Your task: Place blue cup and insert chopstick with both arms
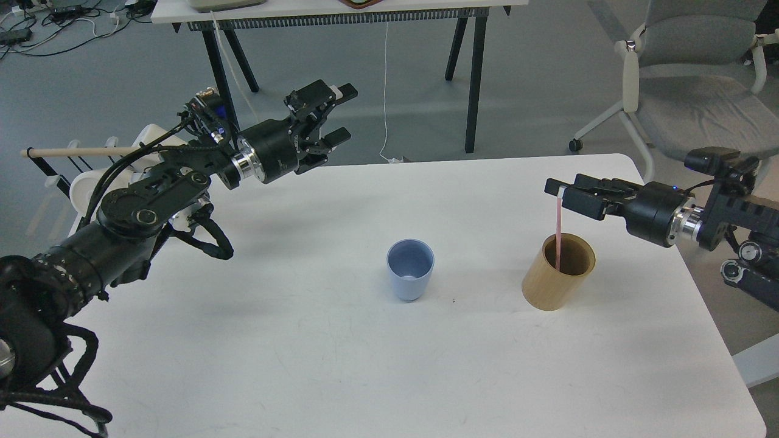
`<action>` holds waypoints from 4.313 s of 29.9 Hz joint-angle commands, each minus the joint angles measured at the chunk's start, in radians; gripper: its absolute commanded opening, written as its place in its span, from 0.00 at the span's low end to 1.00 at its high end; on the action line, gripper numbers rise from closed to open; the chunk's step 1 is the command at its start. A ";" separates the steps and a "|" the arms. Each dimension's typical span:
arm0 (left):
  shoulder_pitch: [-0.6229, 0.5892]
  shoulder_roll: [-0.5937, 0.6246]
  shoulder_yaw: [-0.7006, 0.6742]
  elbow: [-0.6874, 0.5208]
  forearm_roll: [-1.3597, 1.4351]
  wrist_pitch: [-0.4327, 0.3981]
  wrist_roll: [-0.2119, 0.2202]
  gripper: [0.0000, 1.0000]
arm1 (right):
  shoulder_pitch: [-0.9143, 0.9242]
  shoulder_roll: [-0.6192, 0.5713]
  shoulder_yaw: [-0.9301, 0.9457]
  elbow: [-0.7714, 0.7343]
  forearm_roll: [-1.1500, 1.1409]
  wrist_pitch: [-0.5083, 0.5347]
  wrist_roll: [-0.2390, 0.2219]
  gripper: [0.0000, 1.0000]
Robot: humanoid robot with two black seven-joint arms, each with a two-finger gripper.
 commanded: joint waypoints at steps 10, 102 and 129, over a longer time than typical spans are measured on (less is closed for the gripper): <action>0.025 0.003 -0.001 0.000 -0.005 0.000 0.000 0.99 | -0.014 0.010 0.000 -0.009 -0.017 -0.011 0.000 0.36; 0.131 0.006 -0.041 0.160 -0.011 0.000 0.000 0.99 | 0.296 0.419 -0.214 -0.050 -0.106 -0.187 0.000 0.99; 0.132 0.133 -0.175 0.152 -0.253 0.000 0.000 0.99 | 0.097 0.162 0.113 -0.138 1.278 0.476 0.000 0.99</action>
